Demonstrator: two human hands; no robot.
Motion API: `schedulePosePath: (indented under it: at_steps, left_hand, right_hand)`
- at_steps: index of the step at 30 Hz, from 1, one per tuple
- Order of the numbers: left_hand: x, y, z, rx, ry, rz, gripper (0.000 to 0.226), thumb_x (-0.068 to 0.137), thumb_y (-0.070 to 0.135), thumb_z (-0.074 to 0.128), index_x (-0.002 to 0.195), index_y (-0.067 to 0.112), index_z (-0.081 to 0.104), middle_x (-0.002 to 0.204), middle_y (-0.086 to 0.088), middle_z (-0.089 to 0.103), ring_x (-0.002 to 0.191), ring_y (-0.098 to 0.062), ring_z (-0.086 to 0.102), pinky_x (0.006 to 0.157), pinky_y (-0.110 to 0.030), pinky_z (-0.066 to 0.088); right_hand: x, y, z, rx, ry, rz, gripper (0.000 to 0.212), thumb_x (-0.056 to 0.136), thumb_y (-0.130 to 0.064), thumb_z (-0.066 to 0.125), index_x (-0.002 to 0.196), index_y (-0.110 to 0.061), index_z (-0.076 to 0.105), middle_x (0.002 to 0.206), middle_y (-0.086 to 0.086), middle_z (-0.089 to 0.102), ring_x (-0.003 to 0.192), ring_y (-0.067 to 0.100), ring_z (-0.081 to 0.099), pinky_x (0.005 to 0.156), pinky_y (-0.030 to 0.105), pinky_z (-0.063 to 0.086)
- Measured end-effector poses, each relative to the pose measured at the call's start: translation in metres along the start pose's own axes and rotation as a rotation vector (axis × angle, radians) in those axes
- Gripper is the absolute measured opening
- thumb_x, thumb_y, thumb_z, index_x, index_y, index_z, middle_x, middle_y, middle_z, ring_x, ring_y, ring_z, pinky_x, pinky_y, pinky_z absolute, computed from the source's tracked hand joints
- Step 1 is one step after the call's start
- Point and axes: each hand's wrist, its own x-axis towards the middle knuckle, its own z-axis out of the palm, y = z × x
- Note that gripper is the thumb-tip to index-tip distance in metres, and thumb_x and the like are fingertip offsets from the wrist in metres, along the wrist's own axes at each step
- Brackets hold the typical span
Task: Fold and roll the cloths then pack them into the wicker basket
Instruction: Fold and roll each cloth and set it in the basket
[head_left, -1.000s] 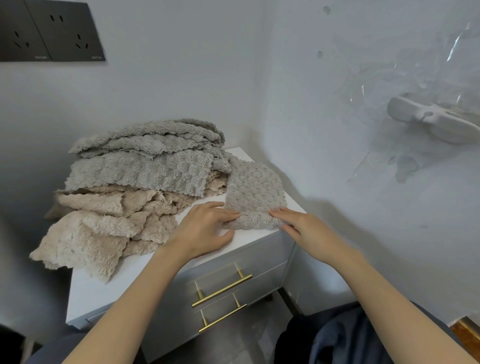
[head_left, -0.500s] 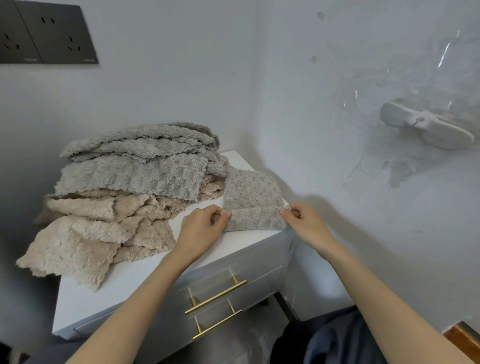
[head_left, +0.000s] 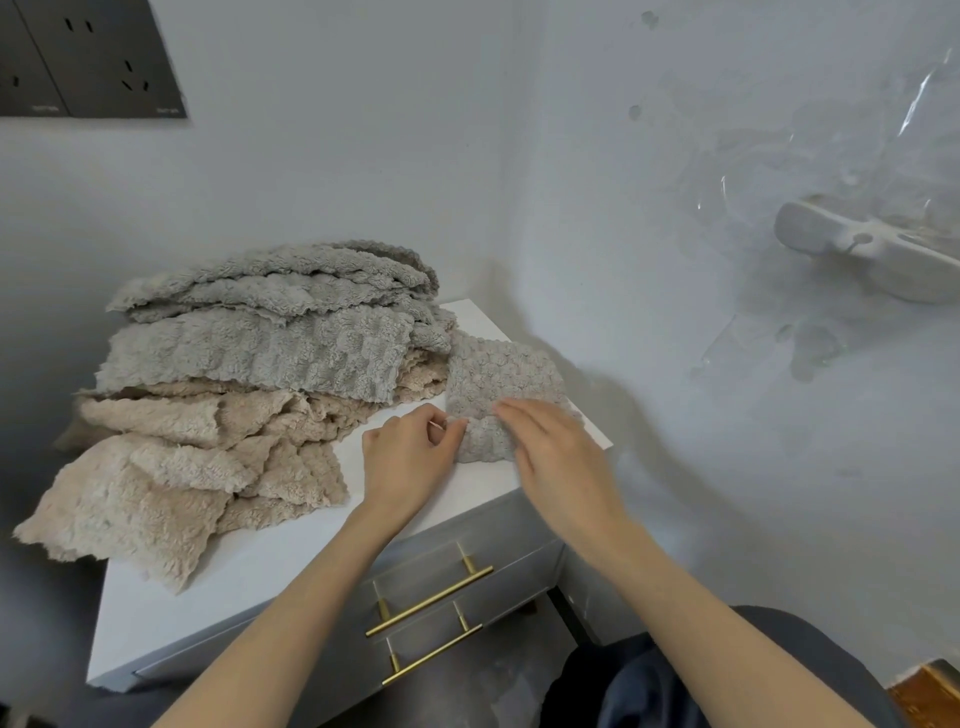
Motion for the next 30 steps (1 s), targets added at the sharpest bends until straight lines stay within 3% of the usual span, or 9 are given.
schedulePosePath:
  at_steps: [2, 4, 7, 15, 17, 21, 24, 27, 30]
  left_hand:
    - [0.001, 0.001, 0.001, 0.018, -0.003, -0.010, 0.028, 0.091, 0.047, 0.052, 0.077, 0.023, 0.059, 0.065, 0.008, 0.061, 0.079, -0.016, 0.058, 0.078, -0.033, 0.031]
    - [0.002, 0.001, 0.002, 0.034, -0.004, -0.011, 0.029, 0.091, 0.046, 0.051, 0.077, 0.022, 0.058, 0.065, 0.009, 0.060, 0.081, -0.018, 0.058, 0.078, -0.033, 0.031]
    - [0.003, 0.003, 0.002, 0.083, 0.002, 0.005, 0.029, 0.092, 0.048, 0.051, 0.079, 0.023, 0.057, 0.070, 0.010, 0.060, 0.085, -0.019, 0.059, 0.083, -0.035, 0.034]
    - [0.000, 0.005, -0.001, 0.126, 0.040, 0.045, 0.025, 0.091, 0.046, 0.053, 0.090, 0.021, 0.059, 0.071, 0.012, 0.060, 0.088, -0.020, 0.063, 0.087, -0.037, 0.039]
    - [-0.003, 0.004, -0.001, 0.092, 0.087, 0.129, 0.022, 0.091, 0.042, 0.055, 0.101, 0.022, 0.058, 0.074, 0.012, 0.061, 0.085, -0.019, 0.061, 0.083, -0.037, 0.042]
    - [-0.006, 0.001, -0.007, -0.002, 0.104, 0.400, 0.018, 0.092, 0.023, 0.060, 0.109, 0.020, 0.065, 0.104, 0.005, 0.062, 0.099, -0.017, 0.056, 0.082, -0.035, 0.047]
    - [-0.004, -0.003, -0.013, 0.077, -0.011, 0.575, 0.021, 0.087, 0.014, 0.065, 0.106, 0.020, 0.073, 0.111, 0.006, 0.068, 0.106, -0.019, 0.058, 0.091, -0.042, 0.046]
    - [-0.005, -0.008, -0.018, 0.220, -0.109, 0.546, 0.036, 0.088, 0.025, 0.060, 0.123, 0.029, 0.063, 0.125, 0.014, 0.062, 0.126, -0.015, 0.048, 0.105, -0.037, 0.037]
    - [-0.004, -0.012, -0.019, 0.281, -0.167, 0.506, 0.042, 0.093, 0.027, 0.053, 0.135, 0.031, 0.051, 0.132, 0.012, 0.057, 0.131, -0.013, 0.041, 0.107, -0.033, 0.032]
  right_hand:
    - [-0.003, -0.010, 0.009, -0.008, -0.136, -0.003, 0.044, 0.094, -0.004, 0.050, 0.138, -0.009, 0.050, 0.143, 0.005, 0.049, 0.136, 0.024, 0.041, 0.116, 0.035, 0.025]
    - [-0.006, -0.010, 0.017, -0.075, -0.259, -0.007, 0.050, 0.101, -0.013, 0.035, 0.150, -0.014, 0.027, 0.157, 0.000, 0.025, 0.147, 0.021, 0.017, 0.119, 0.029, 0.003]
    - [-0.009, -0.004, 0.020, -0.126, -0.327, 0.032, 0.052, 0.103, -0.015, 0.028, 0.153, -0.016, 0.014, 0.160, -0.001, 0.013, 0.148, 0.020, 0.005, 0.118, 0.028, -0.004]
    - [-0.018, 0.022, 0.008, -0.258, -0.330, 0.157, 0.052, 0.102, -0.016, 0.028, 0.152, -0.013, 0.015, 0.160, 0.002, 0.017, 0.147, 0.014, 0.013, 0.117, 0.026, 0.002]
    - [-0.019, 0.027, 0.002, -0.289, -0.312, 0.180, 0.052, 0.101, -0.016, 0.030, 0.151, -0.013, 0.020, 0.158, 0.001, 0.023, 0.146, 0.013, 0.018, 0.117, 0.028, 0.005]
    - [-0.017, 0.033, -0.003, -0.285, -0.262, 0.170, 0.050, 0.098, -0.013, 0.035, 0.148, -0.016, 0.030, 0.152, -0.003, 0.036, 0.139, 0.011, 0.031, 0.115, 0.026, 0.016]
    - [-0.015, 0.036, -0.005, -0.239, -0.237, 0.212, 0.044, 0.095, -0.011, 0.040, 0.137, -0.021, 0.043, 0.135, -0.005, 0.053, 0.122, 0.017, 0.046, 0.089, 0.032, 0.044]
    - [-0.013, 0.040, -0.006, -0.215, -0.239, 0.222, 0.039, 0.090, -0.009, 0.042, 0.125, -0.021, 0.054, 0.112, -0.004, 0.064, 0.108, 0.019, 0.049, 0.067, 0.030, 0.044]
    - [-0.010, 0.042, -0.005, -0.165, -0.207, 0.238, 0.040, 0.087, -0.006, 0.045, 0.119, -0.022, 0.061, 0.100, -0.003, 0.068, 0.103, 0.019, 0.049, 0.064, 0.030, 0.043]
